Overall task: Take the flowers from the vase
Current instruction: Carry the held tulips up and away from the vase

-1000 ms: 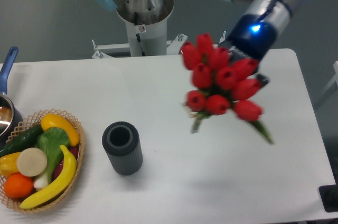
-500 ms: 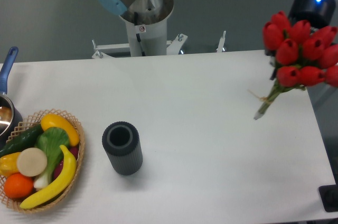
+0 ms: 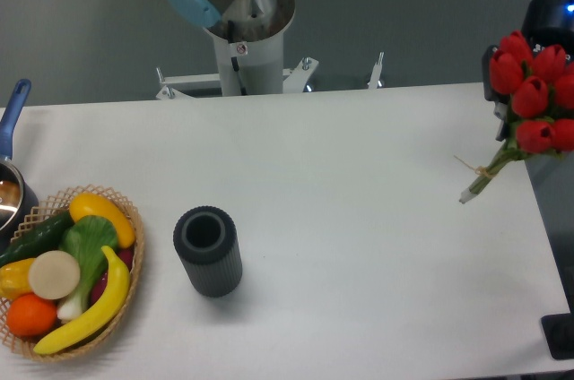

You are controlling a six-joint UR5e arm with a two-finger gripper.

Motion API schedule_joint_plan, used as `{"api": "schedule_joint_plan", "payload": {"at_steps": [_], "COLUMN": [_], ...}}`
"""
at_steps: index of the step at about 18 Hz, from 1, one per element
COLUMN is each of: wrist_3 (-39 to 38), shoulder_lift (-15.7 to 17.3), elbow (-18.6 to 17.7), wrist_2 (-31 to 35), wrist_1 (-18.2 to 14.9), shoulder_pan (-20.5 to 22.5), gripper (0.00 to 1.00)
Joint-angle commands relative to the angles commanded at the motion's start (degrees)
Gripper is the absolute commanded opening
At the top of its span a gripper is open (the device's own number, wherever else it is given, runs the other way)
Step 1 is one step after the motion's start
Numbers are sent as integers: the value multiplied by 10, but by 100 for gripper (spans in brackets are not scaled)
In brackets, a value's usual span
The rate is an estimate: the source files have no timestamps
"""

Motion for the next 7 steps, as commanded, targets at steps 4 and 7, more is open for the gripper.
{"api": "schedule_joint_plan", "payload": {"at_steps": [4, 7], "wrist_3": [-1, -1], "shoulder_lift": [1, 1], "elbow": [-4, -4], "wrist_2": [0, 0], "wrist_1": [0, 1], "shoulder_pan": [4, 11], "gripper": [47, 47]}}
